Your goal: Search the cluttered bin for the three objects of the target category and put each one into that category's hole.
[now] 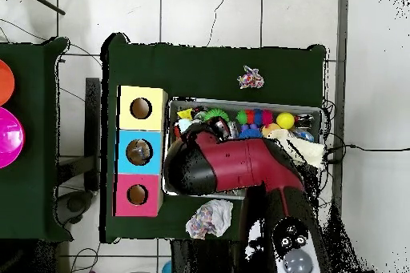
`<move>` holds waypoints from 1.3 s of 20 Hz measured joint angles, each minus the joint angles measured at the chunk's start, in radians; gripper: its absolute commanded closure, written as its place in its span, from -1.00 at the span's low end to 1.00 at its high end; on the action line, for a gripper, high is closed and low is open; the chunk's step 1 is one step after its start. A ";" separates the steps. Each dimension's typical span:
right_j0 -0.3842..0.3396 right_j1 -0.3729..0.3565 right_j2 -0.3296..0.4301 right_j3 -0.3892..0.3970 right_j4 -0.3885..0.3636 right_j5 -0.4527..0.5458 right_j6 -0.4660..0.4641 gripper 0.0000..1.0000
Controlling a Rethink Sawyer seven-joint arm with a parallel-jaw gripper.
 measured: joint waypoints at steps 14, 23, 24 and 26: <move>0.086 -0.010 -0.009 0.077 -0.022 -0.009 0.000 -1.00; 0.087 0.017 -0.020 0.105 -0.022 -0.121 0.000 -1.00; 0.086 0.024 -0.020 0.109 -0.022 -0.133 0.000 -1.00; 0.083 0.035 -0.021 0.117 -0.022 -0.153 0.000 -1.00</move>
